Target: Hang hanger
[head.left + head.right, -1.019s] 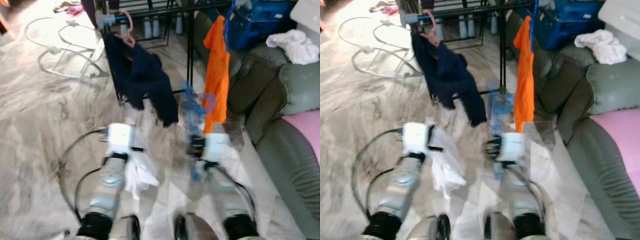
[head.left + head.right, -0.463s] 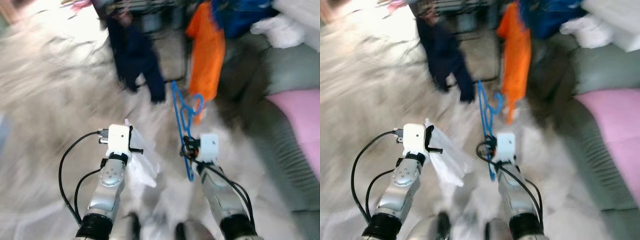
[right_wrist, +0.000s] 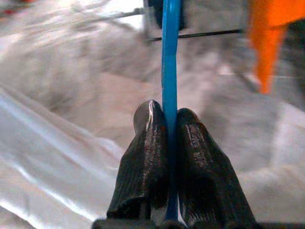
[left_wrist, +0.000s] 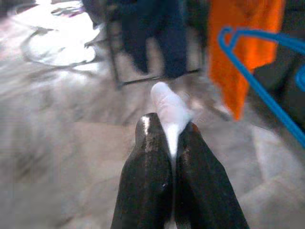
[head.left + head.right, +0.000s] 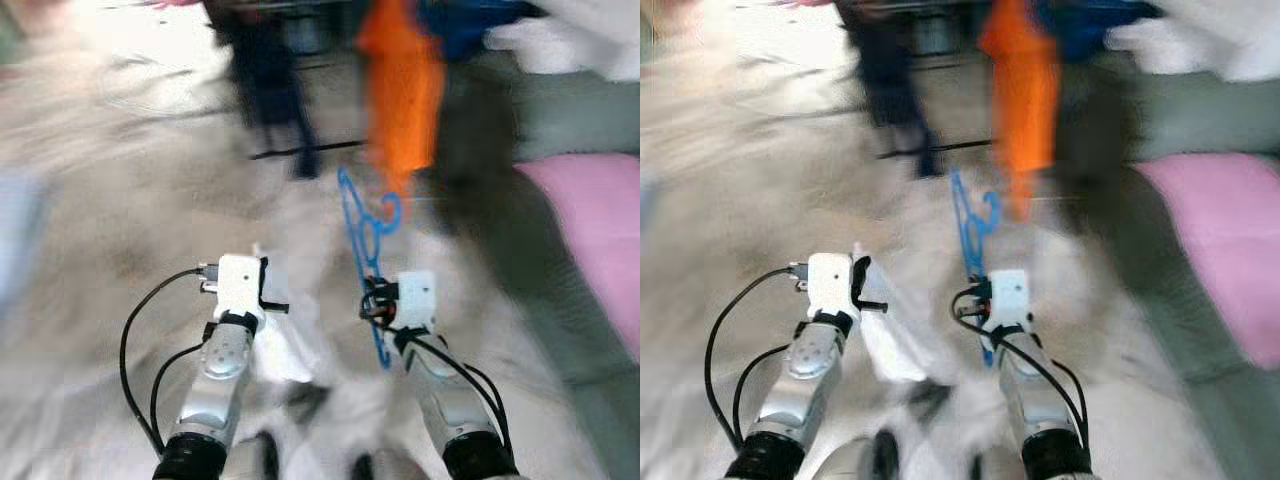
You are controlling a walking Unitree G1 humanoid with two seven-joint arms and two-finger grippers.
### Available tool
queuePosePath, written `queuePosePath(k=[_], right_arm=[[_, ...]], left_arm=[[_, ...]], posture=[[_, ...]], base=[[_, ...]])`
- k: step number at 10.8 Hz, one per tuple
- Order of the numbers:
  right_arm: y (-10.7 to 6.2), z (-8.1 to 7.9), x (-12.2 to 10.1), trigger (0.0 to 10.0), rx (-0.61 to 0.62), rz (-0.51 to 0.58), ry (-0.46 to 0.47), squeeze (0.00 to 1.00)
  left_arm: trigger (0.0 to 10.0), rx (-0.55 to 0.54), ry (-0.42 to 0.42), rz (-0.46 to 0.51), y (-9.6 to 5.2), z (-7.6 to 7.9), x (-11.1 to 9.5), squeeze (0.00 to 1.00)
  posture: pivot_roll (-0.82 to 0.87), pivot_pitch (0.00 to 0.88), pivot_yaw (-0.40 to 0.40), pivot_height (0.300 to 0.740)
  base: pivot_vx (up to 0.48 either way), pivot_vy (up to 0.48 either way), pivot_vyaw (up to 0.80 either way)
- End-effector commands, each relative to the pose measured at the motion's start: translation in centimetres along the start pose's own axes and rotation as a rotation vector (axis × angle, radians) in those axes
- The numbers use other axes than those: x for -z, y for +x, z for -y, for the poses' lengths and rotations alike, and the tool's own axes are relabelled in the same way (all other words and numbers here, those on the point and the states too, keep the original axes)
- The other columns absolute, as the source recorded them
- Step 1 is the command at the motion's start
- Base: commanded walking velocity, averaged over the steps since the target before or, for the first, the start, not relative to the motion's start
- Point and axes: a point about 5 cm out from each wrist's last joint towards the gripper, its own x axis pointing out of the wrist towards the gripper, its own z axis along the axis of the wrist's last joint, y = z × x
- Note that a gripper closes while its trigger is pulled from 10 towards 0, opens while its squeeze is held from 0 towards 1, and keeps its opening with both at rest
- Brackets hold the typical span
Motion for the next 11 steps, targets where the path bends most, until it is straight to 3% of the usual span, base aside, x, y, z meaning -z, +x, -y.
queuePosePath(k=[1,2,4,5,6,7,9,11], right_arm=[[-0.5,0.7,0.4,10.0,0.021,-0.007,-0.007,0.0],[-0.6,0.8,0.7,10.0,0.021,-0.021,-0.013,0.0],[-0.7,0.5,0.7,10.0,0.001,-0.022,-0.036,0.0],[-0.7,0.8,0.5,10.0,-0.016,-0.01,-0.096,0.0],[-0.7,1.4,0.4,10.0,-0.018,-0.013,-0.113,0.0],[-0.6,1.8,0.4,10.0,-0.03,-0.025,-0.131,0.0],[-0.8,3.5,0.0,10.0,-0.044,-0.042,-0.178,0.0],[-1.0,4.2,-0.6,10.0,-0.073,-0.045,-0.206,0.0]], left_arm=[[10.0,0.018,-0.005,0.028,0.3,0.4,-0.7,0.0],[10.0,0.082,0.011,0.051,0.7,0.3,-1.2,0.0],[10.0,0.26,0.155,0.118,1.1,0.1,-2.2,0.0],[10.0,0.452,0.356,0.146,2.0,-0.3,-3.3,0.0],[10.0,0.566,0.601,0.174,3.0,-1.6,-4.6,0.0],[10.0,0.58,0.774,0.196,3.8,-2.7,-5.7,0.0],[10.0,0.579,1.294,0.2,5.6,-5.2,-7.6,0.0],[10.0,0.515,1.407,0.167,6.4,-6.2,-8.2,0.0]], posture=[[-0.13,0.237,0.011,0.74],[-0.13,0.245,0.008,0.74],[-0.12,0.258,0.015,0.74],[-0.11,0.266,0.023,0.74],[-0.1,0.271,0.041,0.74],[-0.1,0.274,0.051,0.74],[-0.11,0.276,0.066,0.74],[-0.13,0.275,0.072,0.74]], base=[[0.0,0.0,0.0],[0.0,0.0,0.0],[0.0,0.0,0.0],[0.0,0.0,0.0],[0.0,0.0,0.0],[0.0,0.0,0.0],[0.0,0.0,0.0],[0.0,0.0,0.0]])
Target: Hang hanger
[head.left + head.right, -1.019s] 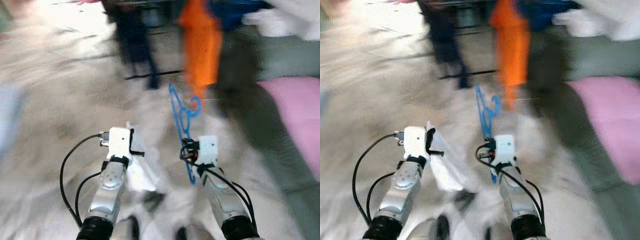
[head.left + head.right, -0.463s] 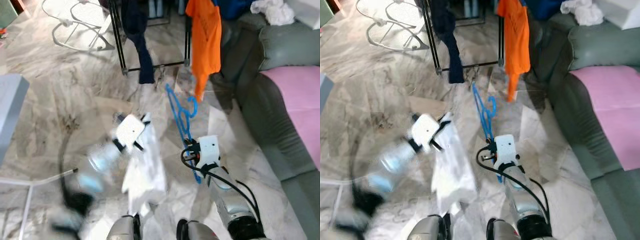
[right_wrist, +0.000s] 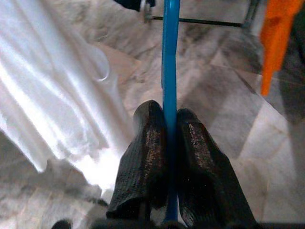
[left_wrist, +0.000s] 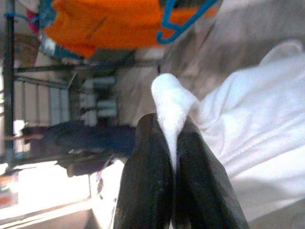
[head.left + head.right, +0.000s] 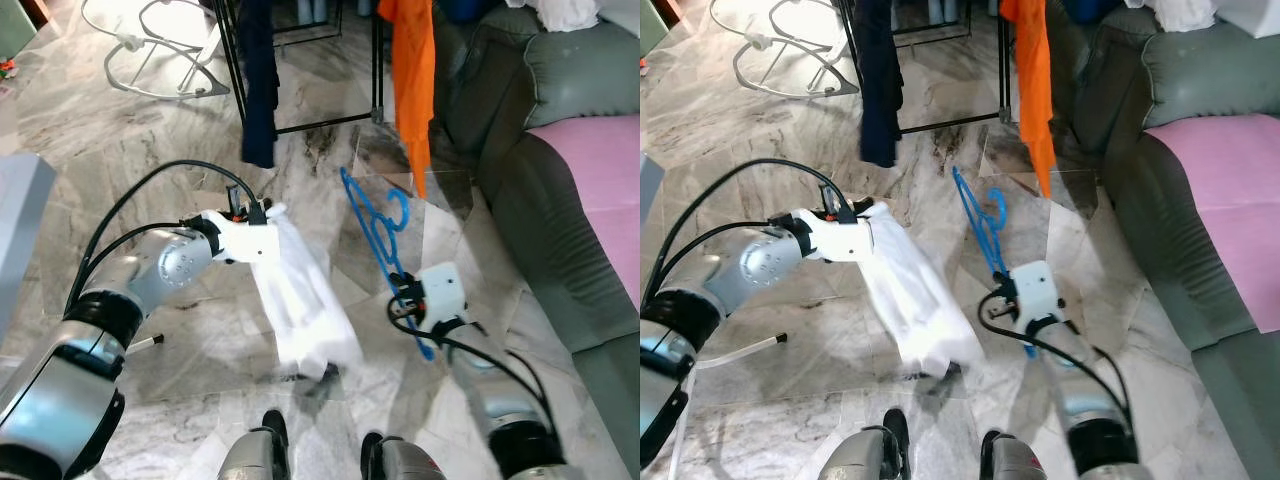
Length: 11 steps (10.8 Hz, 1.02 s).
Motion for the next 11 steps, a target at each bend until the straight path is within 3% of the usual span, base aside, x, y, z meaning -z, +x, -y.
queuePosePath(k=[1,2,3,5,6,7,8,9,11], right_arm=[[-0.3,0.1,-0.8,10.0,-0.068,0.02,-0.035,0.0],[-0.6,0.6,-1.6,10.0,-0.128,0.024,-0.075,0.0],[-0.9,0.9,-1.9,10.0,-0.17,0.019,-0.098,0.0],[-1.4,0.7,-2.5,10.0,-0.29,0.026,-0.113,0.0],[-1.9,0.4,-2.8,10.0,-0.367,0.029,-0.115,0.0],[-2.9,0.0,-2.8,10.0,-0.478,-0.003,-0.121,0.0],[-3.4,0.0,-2.4,10.0,-0.522,-0.031,-0.12,0.0],[-4.1,-0.1,-2.1,10.0,-0.583,-0.065,-0.114,0.0],[-4.7,0.0,-1.5,10.0,-0.611,-0.104,-0.119,0.0]], left_arm=[[10.0,-0.073,0.044,-0.05,0.0,-1.6,0.7,0.0],[10.0,-0.128,-0.071,-0.142,0.1,-2.3,1.6,0.0],[10.0,-0.18,-0.076,-0.112,0.2,-3.0,1.4,0.0],[10.0,-0.262,-0.008,-0.045,0.1,-3.7,1.1,0.0],[10.0,-0.265,0.078,-0.007,-0.1,-3.7,1.0,0.0],[10.0,-0.238,0.1,0.0,-0.6,-3.7,1.6,0.0],[10.0,-0.255,0.08,0.064,-1.0,-4.3,1.3,0.0],[10.0,-0.279,0.123,0.14,-1.2,-4.5,0.6,0.0],[10.0,-0.29,0.169,0.18,-1.4,-4.4,0.4,0.0]], posture=[[-0.13,0.277,0.071,0.74],[-0.13,0.278,0.074,0.74],[-0.13,0.281,0.071,0.74],[-0.13,0.282,0.069,0.74],[-0.13,0.284,0.068,0.74],[-0.13,0.288,0.067,0.74],[-0.12,0.291,0.067,0.74],[-0.12,0.293,0.067,0.74],[-0.12,0.293,0.068,0.74]], base=[[0.0,0.0,0.0],[0.0,0.0,0.0],[0.0,0.0,0.0],[0.0,0.0,0.0],[0.0,0.0,0.0],[0.0,0.0,0.0],[0.0,0.0,0.0],[0.0,0.0,0.0],[0.0,0.0,0.0]])
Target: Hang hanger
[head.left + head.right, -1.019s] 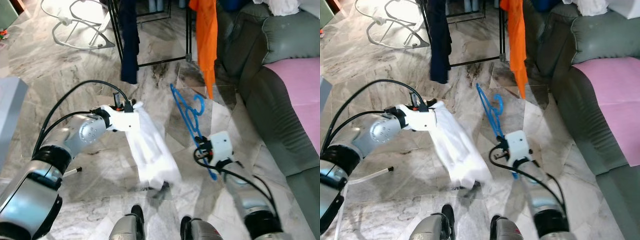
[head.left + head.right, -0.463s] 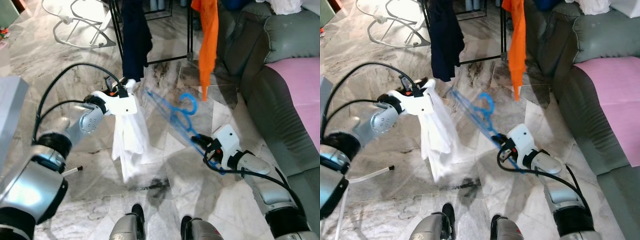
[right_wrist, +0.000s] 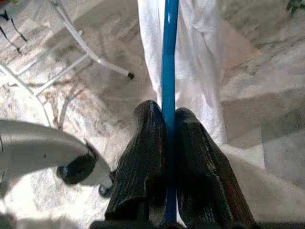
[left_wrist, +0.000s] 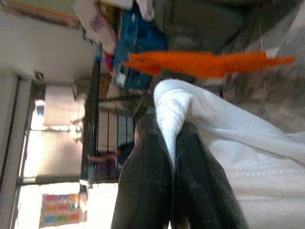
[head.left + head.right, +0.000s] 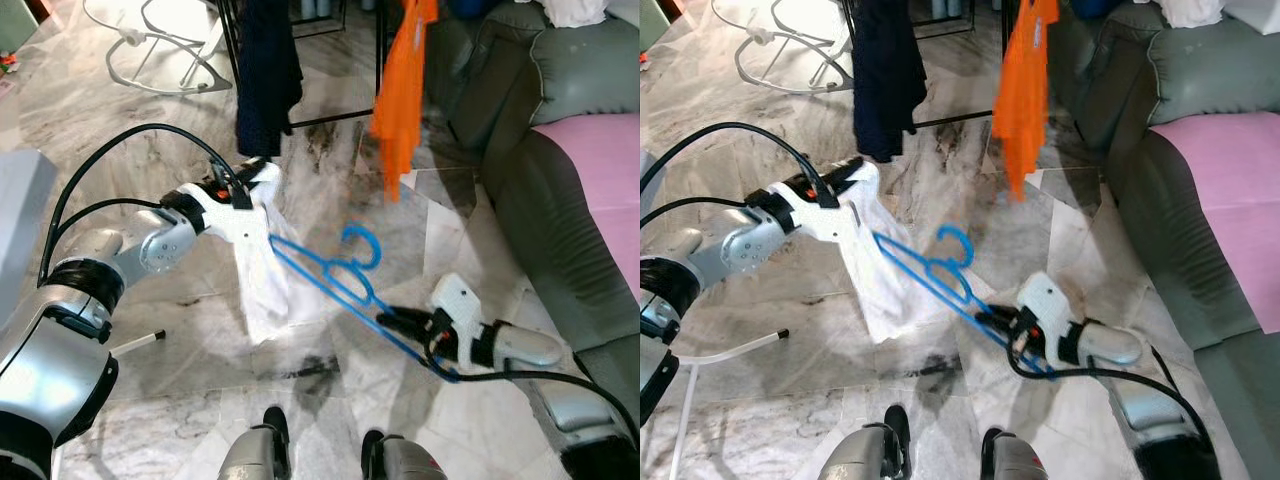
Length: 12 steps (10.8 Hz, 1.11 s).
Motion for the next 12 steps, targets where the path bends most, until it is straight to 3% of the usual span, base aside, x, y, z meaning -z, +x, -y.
queuePosePath(k=[1,6,10,11,12], right_arm=[[0.0,-0.7,0.2,10.0,-0.046,-0.019,-0.006,0.0],[-0.4,-0.4,1.3,10.0,-0.005,-0.058,0.021,0.0],[0.0,1.4,3.4,10.0,0.188,-0.042,0.208,0.0],[0.1,2.0,4.1,10.0,0.248,-0.027,0.297,0.0],[0.3,2.2,4.4,10.0,0.265,-0.043,0.298,0.0]], left_arm=[[10.0,-0.028,0.018,0.044,-0.1,-1.3,0.1,0.0],[10.0,-0.048,-0.018,0.104,-0.1,-1.5,-0.5,0.0],[10.0,-0.075,-0.042,0.139,-0.1,-1.2,-1.1,0.0],[10.0,-0.099,-0.056,0.181,0.2,-1.5,-1.7,0.0],[10.0,-0.098,-0.074,0.225,0.4,-1.2,-2.5,0.0]], posture=[[-0.12,0.295,0.068,0.74],[-0.12,0.29,0.07,0.74],[-0.1,0.286,0.068,0.74],[-0.1,0.285,0.066,0.74],[-0.1,0.285,0.067,0.74]], base=[[0.0,0.0,0.0],[0.0,0.0,0.0],[0.0,0.0,0.0],[0.0,0.0,0.0],[0.0,0.0,0.0]])
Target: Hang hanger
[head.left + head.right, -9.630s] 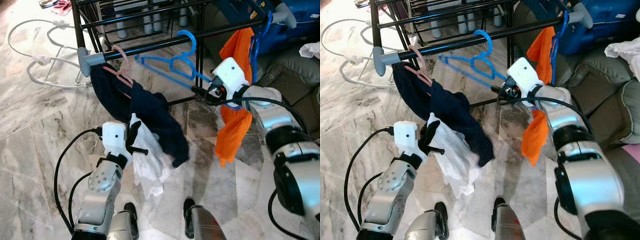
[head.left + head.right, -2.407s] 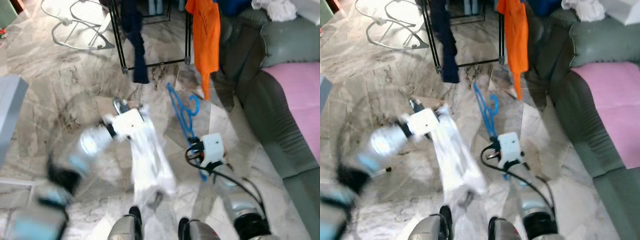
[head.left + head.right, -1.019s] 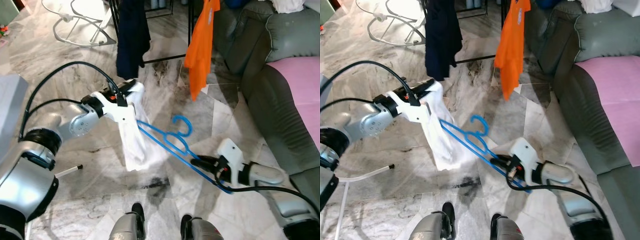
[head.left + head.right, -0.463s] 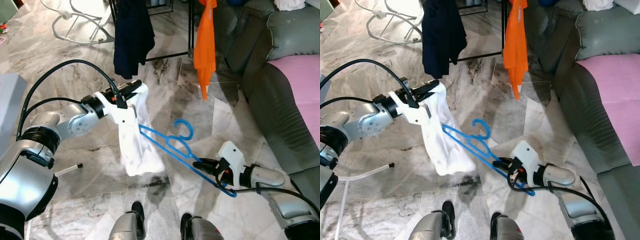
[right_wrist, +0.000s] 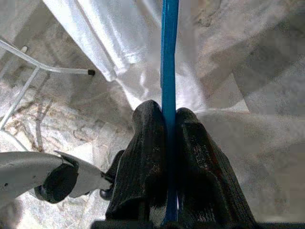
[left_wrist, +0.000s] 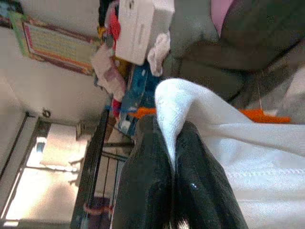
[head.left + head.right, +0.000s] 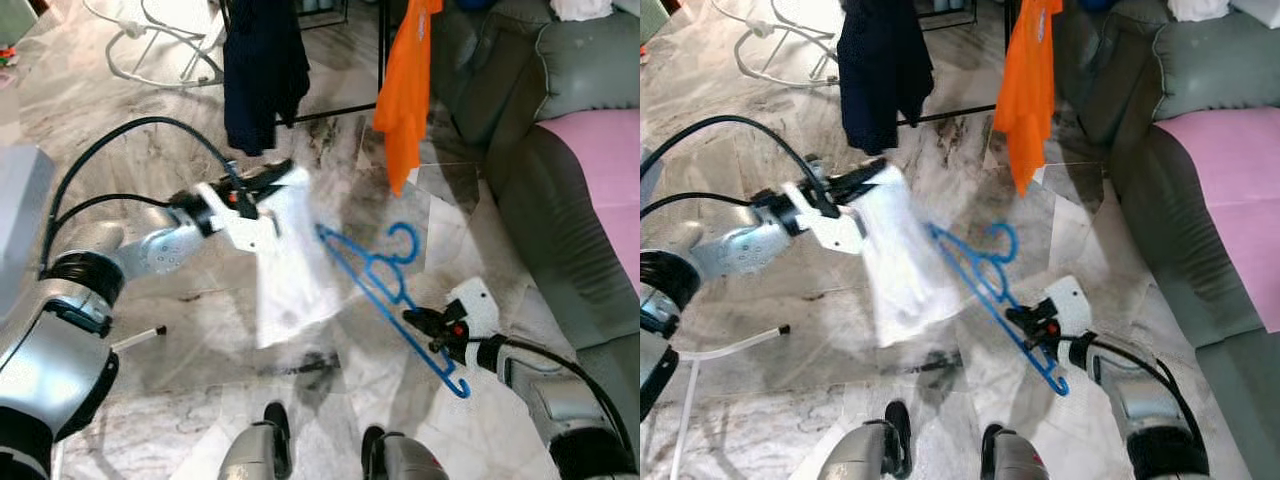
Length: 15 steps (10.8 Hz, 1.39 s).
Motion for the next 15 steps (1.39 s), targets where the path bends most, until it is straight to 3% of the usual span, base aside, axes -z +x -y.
queuePosePath(k=[1,4,5,7,8,9,12,13,15], right_arm=[[0.2,-0.4,0.3,10.0,-0.018,0.014,0.03,0.0],[1.5,-1.8,-1.2,10.0,-0.107,0.076,0.102,0.0],[1.3,-2.6,-1.3,10.0,-0.163,0.067,0.065,0.0],[-0.8,-3.6,0.8,10.0,-0.282,-0.085,-0.153,0.0],[-2.3,-3.3,1.6,10.0,-0.312,-0.154,-0.247,0.0],[-3.2,-2.4,1.1,10.0,-0.296,-0.138,-0.261,0.0],[-6.5,3.0,-3.6,10.0,-0.052,-0.018,-0.357,0.0],[-7.4,3.7,-5.2,10.0,-0.028,0.026,-0.372,0.0],[-8.6,3.6,-8.1,10.0,-0.06,0.117,-0.376,0.0]], left_arm=[[10.0,-0.033,-0.02,0.036,0.1,0.0,-0.5,0.0],[10.0,-0.005,-0.082,0.178,1.4,2.0,-3.3,0.0],[10.0,0.011,-0.09,0.183,1.5,2.5,-3.6,0.0],[10.0,0.024,-0.067,0.098,1.3,2.5,-2.4,0.0],[10.0,0.031,-0.057,0.048,1.0,2.4,-1.7,0.0],[10.0,0.036,-0.055,0.031,0.8,2.4,-1.4,0.0],[10.0,0.099,-0.059,-0.03,-0.3,3.3,-0.5,0.0],[10.0,0.124,-0.062,-0.016,-0.6,3.7,-0.7,0.0],[10.0,0.173,-0.062,-0.034,-1.3,4.8,-0.6,0.0]], posture=[[-0.1,0.284,0.065,0.74],[-0.09,0.279,0.058,0.74],[-0.1,0.28,0.055,0.74],[-0.1,0.284,0.059,0.74],[-0.11,0.286,0.066,0.74],[-0.12,0.287,0.07,0.74],[-0.13,0.289,0.082,0.74],[-0.13,0.29,0.084,0.74],[-0.13,0.293,0.087,0.74]], base=[[0.0,0.0,0.0],[0.0,0.0,0.0],[0.0,0.0,0.0],[0.0,0.0,0.0],[0.0,0.0,0.0],[0.0,0.0,0.0],[0.0,0.0,0.0],[0.0,0.0,0.0],[0.0,0.0,0.0]])
